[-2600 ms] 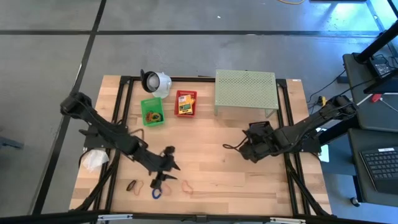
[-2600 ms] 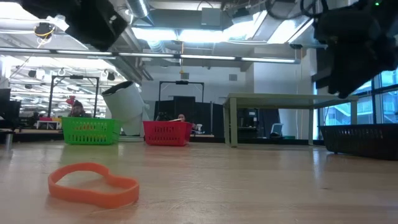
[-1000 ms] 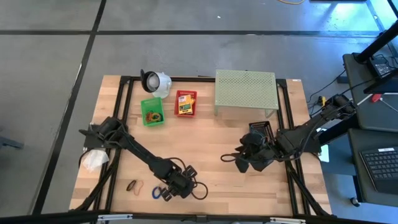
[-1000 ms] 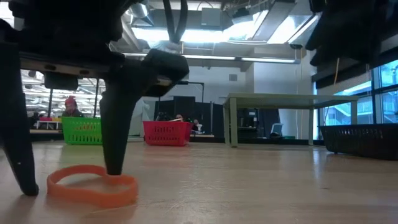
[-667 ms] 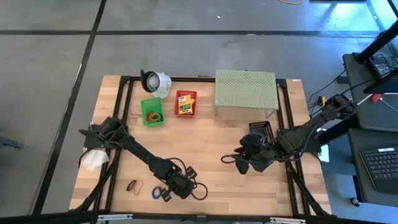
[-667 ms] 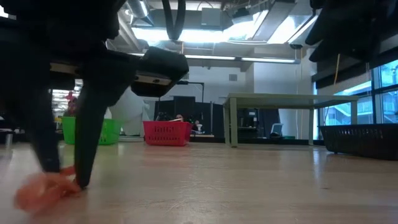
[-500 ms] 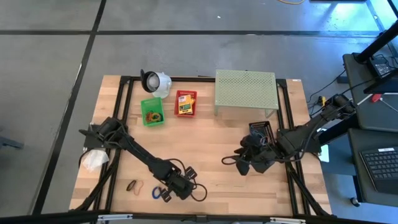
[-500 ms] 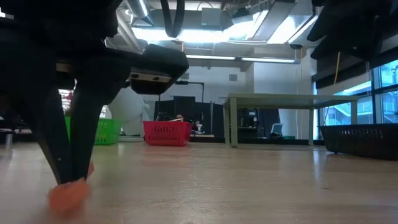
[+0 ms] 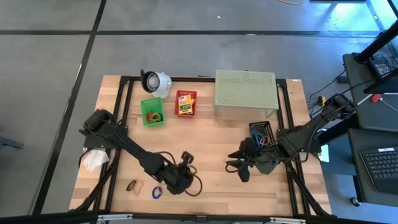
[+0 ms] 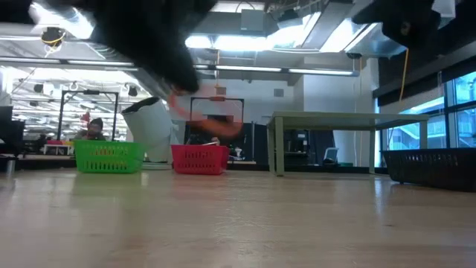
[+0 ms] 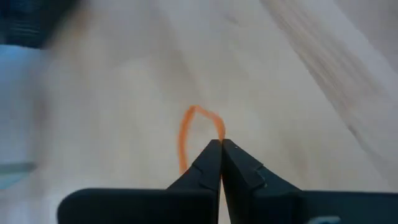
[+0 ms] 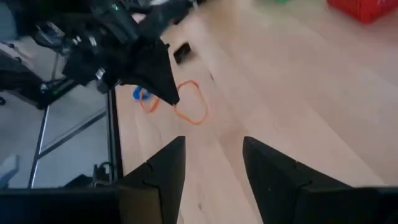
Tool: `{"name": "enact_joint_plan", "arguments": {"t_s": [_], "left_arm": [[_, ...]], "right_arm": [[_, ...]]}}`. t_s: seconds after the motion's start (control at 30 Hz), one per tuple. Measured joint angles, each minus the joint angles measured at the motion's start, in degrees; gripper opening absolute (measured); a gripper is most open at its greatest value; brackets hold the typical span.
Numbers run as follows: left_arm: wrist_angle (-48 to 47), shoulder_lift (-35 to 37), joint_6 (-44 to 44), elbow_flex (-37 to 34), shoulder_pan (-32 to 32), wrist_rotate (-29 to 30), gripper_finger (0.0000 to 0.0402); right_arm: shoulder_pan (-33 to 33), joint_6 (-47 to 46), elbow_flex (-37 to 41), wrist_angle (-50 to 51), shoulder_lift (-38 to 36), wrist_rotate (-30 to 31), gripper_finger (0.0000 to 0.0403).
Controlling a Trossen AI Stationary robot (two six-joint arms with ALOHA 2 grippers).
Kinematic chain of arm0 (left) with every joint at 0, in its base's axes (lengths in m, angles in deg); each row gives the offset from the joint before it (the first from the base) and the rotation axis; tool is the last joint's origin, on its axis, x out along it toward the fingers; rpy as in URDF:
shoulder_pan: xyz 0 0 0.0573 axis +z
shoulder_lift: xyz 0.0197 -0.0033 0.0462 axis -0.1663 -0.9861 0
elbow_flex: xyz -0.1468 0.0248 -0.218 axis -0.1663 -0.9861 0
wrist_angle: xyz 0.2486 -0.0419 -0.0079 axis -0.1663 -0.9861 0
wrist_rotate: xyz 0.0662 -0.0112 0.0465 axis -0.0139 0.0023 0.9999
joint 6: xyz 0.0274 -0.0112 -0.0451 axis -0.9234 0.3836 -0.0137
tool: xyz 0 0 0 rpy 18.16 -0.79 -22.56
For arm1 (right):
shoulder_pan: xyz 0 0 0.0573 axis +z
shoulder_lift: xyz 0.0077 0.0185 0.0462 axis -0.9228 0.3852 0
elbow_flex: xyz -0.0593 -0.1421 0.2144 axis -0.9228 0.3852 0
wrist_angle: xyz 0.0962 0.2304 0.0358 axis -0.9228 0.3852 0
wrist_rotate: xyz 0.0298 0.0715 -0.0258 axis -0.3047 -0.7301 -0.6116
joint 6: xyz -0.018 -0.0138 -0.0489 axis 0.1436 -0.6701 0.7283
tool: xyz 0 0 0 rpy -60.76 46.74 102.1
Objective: Pick & Place Office Desk Supplies
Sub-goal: Put the orange rubber band into the black basket
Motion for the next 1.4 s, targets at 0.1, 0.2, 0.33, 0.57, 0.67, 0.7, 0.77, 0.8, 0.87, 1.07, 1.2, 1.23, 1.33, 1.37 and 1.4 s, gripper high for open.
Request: {"name": "enact_joint_plan", "arguments": {"t_s": [0.1,0.2,0.33,0.57,0.67,0.7,0.77,0.8,0.87,1.07,1.2,1.23,1.33,1.37,1.4], "left_arm": [[1.52,2.68,2.75,-1.12,0.83,3.95,0.0002],[6.82,5.43,3.76,-4.97,1.86,6.4,0.0002],[21.52,10.0,3.88,-12.91,3.65,9.0,0.0002],[63.43,13.01,-1.3,-27.5,7.47,10.68,0.0002],[72.84,12.98,-0.85,-30.69,8.34,8.63,0.0002],[73.56,12.98,-0.2,-31.01,8.5,7.98,0.0002],[73.49,12.98,0.74,-31.1,8.55,7.71,0.0002],[73.47,12.98,1.33,-31.1,8.53,7.35,0.0002],[73.45,12.98,2.63,-31.1,8.53,5.75,0.0002],[72.7,13.2,7.28,-31.1,9.48,0.56,0.0002],[72.75,13.2,8.83,-31.1,10.33,-2.22,0.0002],[72.57,13.2,8.87,-31.1,10.62,-2.46,0.0002],[72.4,13.2,8.91,-31.1,11.21,-3.08,0.0002],[72.13,13.2,8.91,-31.1,11.31,-3.08,0.0002],[71.86,13.2,8.91,-31.1,11.49,-3.12,0.0002]], "right_arm": [[0.0,2.04,0.0,-1.68,0.0,1.47,0.0162],[0.0,3.37,0.0,-2.45,0.0,2.11,0.0162],[0.0,4.79,0.0,-3.07,0.0,4.26,0.0162],[-0.02,14.45,0.0,-8.21,0.16,12.15,0.0162],[-0.02,21.89,0.0,-10.7,1.62,12.55,0.0162],[-0.02,24.09,0.0,-11.73,2.45,12.29,0.0162],[-0.02,28.81,0.0,-13.87,4.43,11.91,0.0162],[-0.03,31.5,0.0,-15.28,5.63,11.73,0.0164],[-0.18,38.21,0.0,-19.44,8.36,11.96,0.0171],[-2.18,60.11,-0.39,-35.69,15.97,24.4,0.0207],[-3.47,60.13,-2.27,-35.54,17.78,24.4,0.0229],[-3.62,59.93,-2.65,-35.58,18.23,22.93,0.0233],[-3.67,59.94,-3.73,-35.13,19.8,22.12,0.0237],[-3.67,60.15,-4.01,-35.04,20.04,22.34,0.0236],[-3.67,60.41,-4.31,-35.19,20.16,22.37,0.0234]]}}
